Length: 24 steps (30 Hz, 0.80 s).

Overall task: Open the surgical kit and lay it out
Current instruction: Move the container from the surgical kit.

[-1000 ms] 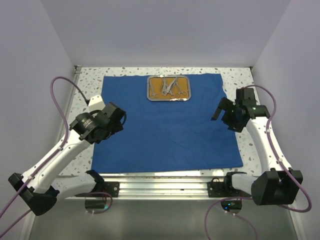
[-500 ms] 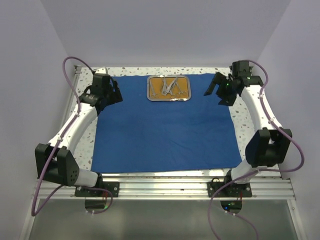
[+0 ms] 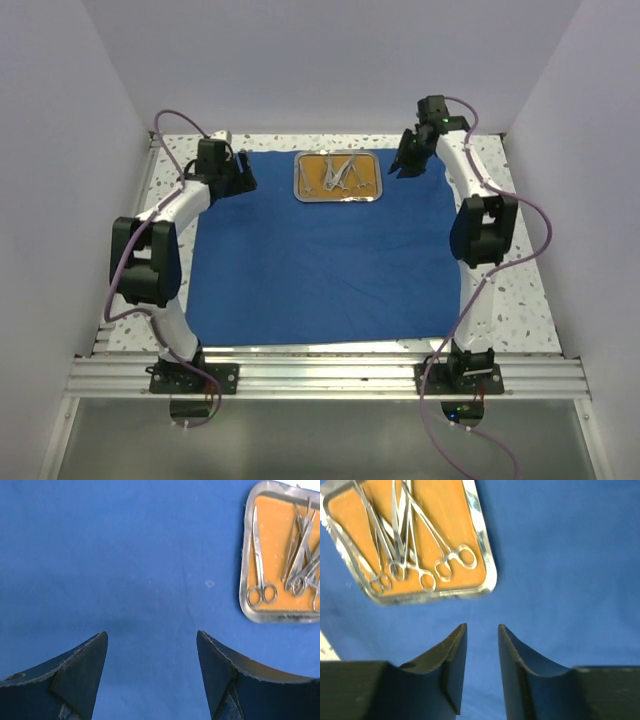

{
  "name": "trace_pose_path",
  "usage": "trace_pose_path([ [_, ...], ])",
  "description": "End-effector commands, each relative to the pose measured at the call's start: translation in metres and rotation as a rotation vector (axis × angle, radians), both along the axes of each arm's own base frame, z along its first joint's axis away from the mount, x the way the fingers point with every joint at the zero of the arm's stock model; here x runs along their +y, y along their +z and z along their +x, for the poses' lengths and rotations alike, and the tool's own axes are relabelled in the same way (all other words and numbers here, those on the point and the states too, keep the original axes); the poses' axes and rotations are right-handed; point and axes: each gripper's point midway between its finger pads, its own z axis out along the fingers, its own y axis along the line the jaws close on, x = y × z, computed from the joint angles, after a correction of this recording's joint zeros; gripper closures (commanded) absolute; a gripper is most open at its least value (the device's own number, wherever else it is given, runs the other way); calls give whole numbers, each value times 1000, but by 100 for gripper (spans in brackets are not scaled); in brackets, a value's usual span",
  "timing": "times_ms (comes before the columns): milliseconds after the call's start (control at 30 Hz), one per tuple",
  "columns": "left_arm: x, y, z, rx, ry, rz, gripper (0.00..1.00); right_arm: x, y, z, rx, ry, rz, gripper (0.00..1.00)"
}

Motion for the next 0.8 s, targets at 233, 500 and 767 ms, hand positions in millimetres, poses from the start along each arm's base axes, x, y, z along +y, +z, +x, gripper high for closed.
trace_pose_path([
  [233,-7,-7,51,-70,-48,-130,26,24,-34,31,30,-4,-28,66],
  [500,5,-16,61,-57,-33,-128,27,38,-87,28,95,46,-74,62],
  [767,9,-17,58,-45,-29,-122,27,40,-111,28,111,33,-83,61],
])
